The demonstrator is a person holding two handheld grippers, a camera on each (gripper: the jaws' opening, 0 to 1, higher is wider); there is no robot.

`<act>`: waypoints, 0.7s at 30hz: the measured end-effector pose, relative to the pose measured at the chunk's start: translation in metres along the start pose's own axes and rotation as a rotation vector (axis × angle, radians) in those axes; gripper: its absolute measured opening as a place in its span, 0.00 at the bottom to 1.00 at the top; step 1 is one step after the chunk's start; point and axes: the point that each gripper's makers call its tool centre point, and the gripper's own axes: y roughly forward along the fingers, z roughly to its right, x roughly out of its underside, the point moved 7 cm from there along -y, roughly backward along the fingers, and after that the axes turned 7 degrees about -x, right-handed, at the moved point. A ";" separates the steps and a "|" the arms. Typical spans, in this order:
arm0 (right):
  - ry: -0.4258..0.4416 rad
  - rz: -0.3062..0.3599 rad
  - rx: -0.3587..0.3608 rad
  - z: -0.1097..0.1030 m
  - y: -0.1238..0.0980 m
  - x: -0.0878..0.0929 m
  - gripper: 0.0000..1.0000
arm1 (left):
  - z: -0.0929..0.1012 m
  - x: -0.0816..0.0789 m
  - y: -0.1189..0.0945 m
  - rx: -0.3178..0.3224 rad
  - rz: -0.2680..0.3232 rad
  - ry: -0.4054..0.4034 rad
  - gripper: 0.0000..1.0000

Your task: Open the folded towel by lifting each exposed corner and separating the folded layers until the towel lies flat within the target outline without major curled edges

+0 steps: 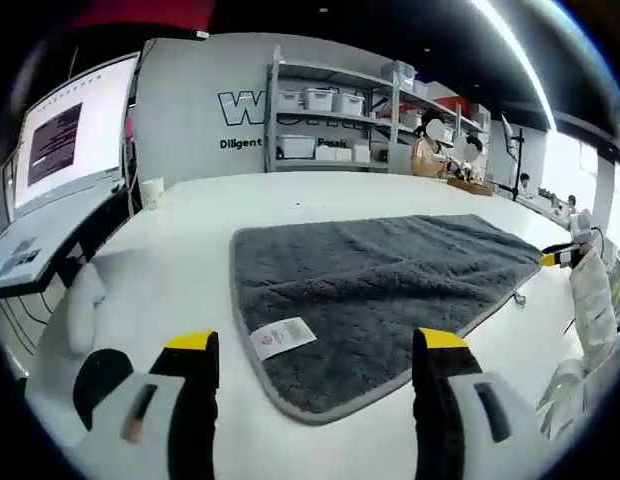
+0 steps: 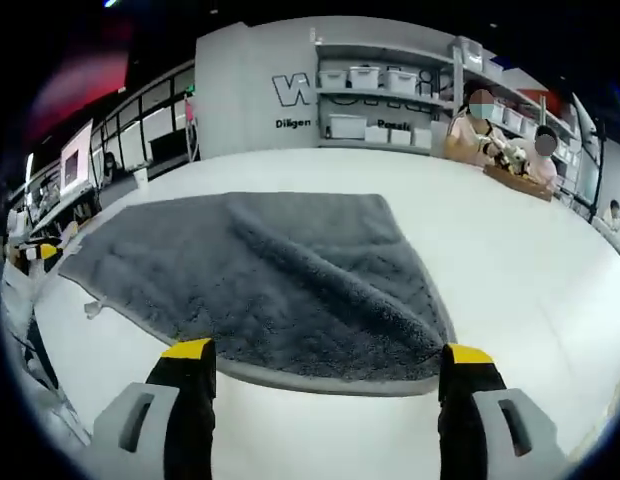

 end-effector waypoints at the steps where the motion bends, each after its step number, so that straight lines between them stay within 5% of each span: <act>1: 0.002 0.002 -0.002 0.000 0.000 0.001 0.91 | -0.001 0.003 -0.002 -0.013 0.000 -0.005 0.72; 9: 0.007 0.007 -0.011 -0.001 0.000 0.004 0.90 | -0.002 0.025 -0.005 -0.093 -0.002 -0.046 0.54; 12: 0.007 0.010 -0.013 -0.001 -0.001 0.003 0.90 | 0.000 0.037 -0.003 -0.117 -0.049 -0.035 0.47; 21: 0.014 0.017 -0.005 0.002 -0.006 0.004 0.89 | 0.000 0.043 -0.003 -0.161 -0.046 -0.043 0.23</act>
